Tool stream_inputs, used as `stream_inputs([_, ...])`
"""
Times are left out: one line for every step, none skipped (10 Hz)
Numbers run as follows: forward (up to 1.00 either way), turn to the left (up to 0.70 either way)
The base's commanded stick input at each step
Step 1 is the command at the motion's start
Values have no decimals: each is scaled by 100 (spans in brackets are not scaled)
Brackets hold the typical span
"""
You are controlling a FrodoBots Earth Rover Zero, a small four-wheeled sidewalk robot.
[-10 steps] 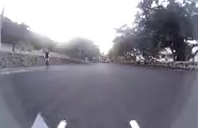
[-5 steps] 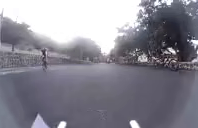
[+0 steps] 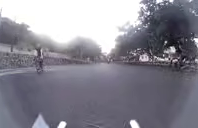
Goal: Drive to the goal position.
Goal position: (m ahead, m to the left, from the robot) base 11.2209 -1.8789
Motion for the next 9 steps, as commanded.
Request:
stream_inputs([70, 0])
stream_inputs([70, 0])
stream_inputs([70, 0])
stream_inputs([70, -20])
stream_inputs([70, -35])
stream_inputs([70, -35])
stream_inputs([70, -35])
stream_inputs([70, -35])
stream_inputs([70, -35])
